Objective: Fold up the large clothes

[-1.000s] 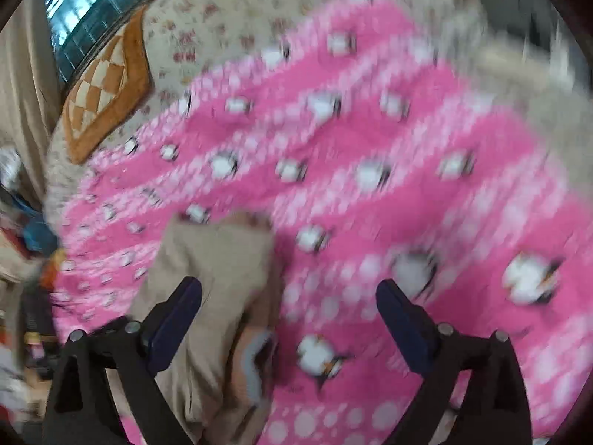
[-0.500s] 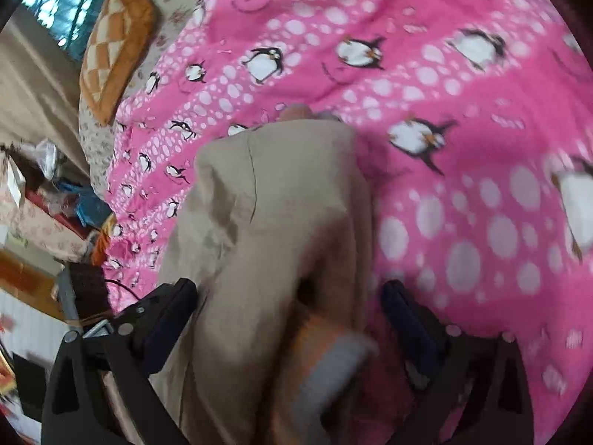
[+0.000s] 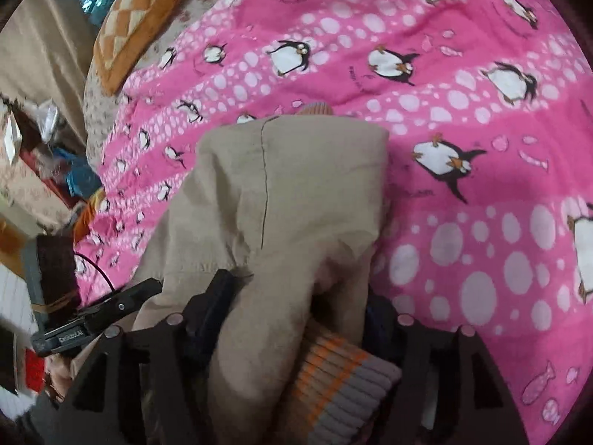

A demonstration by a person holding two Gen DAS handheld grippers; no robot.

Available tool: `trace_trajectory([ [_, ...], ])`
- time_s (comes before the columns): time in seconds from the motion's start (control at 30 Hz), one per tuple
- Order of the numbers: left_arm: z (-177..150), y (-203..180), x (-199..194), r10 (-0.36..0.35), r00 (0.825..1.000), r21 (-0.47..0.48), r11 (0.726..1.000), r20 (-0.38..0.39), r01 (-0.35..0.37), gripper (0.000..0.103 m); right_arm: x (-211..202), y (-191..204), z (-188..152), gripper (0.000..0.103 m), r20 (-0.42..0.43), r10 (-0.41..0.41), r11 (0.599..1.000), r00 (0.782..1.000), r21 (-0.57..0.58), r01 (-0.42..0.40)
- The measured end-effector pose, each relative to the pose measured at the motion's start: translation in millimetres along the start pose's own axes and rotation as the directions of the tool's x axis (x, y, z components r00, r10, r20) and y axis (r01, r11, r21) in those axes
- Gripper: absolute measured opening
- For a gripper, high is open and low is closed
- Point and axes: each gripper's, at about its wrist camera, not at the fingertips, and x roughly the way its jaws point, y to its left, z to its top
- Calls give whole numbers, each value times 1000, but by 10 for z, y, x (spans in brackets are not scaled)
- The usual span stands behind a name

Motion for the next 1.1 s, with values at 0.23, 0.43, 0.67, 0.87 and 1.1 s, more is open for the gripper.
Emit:
trace_trajectory([
  [0.23, -20, -4, -1, 36, 999, 0, 999, 10, -36, 54, 61, 83, 19, 83, -7, -31, 999, 1000, -43, 30],
  [0.43, -12, -7, 7, 37, 999, -4, 999, 5, -37, 55, 8, 136, -14, 93, -34, -48, 994, 998, -101, 44],
  [0.67, -4, 10, 20, 22, 1000, -9, 1000, 1, -22, 51, 60, 171, 5, 95, -27, -70, 992, 997, -106, 67],
  [0.87, -8, 47, -71, -45, 998, -37, 998, 52, 47, 16, 78, -21, 52, 53, 6, 2, 998, 1000, 59, -2],
  [1.1, 24, -5, -286, -8, 996, -19, 1000, 92, 10, 5, 94, 24, -62, 41, 53, 101, 980, 993, 166, -109],
])
